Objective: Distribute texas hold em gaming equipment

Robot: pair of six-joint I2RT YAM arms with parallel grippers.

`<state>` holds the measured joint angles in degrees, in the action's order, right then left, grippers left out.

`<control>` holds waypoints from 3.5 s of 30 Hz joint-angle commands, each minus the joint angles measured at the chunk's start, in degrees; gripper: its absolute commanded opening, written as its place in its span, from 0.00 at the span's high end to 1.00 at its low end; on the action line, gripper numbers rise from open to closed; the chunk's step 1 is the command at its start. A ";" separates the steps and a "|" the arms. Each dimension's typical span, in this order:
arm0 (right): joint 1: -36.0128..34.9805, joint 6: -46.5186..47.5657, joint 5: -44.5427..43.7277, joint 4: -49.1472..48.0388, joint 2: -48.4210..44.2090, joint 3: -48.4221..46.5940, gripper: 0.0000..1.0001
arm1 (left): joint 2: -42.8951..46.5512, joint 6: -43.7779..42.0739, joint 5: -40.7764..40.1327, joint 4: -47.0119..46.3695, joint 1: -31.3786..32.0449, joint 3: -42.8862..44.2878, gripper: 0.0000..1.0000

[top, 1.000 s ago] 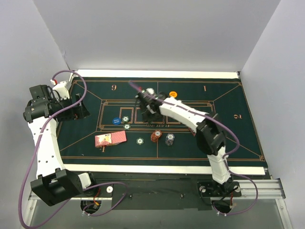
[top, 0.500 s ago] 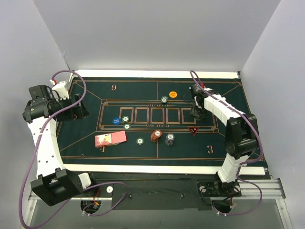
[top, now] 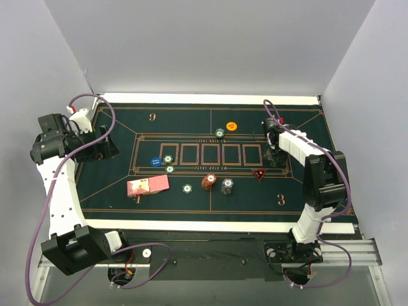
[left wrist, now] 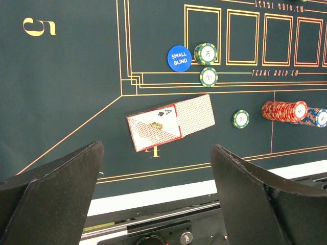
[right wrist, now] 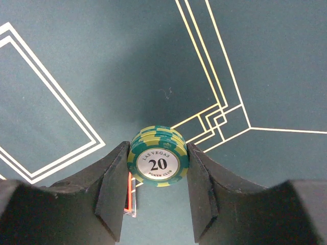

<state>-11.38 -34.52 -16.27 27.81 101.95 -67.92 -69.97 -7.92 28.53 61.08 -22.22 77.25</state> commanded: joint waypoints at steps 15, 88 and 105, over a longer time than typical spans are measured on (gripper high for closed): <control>1.71 0.07 0.54 -2.06 0.80 1.65 0.37 | 0.72 -0.95 1.70 -0.70 -0.37 1.15 0.03; -39.86 2.88 13.20 1.98 5.98 -12.59 0.58 | 1.33 -0.95 1.17 -1.67 -0.90 -0.61 0.03; -40.22 3.58 12.58 5.05 2.64 -16.01 0.70 | 1.68 -1.13 1.35 -1.58 -0.90 -0.96 0.03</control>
<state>-50.85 -31.42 -3.16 29.28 107.96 -80.34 -69.71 -8.16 29.19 61.04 -22.68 76.20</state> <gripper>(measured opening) 0.398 0.972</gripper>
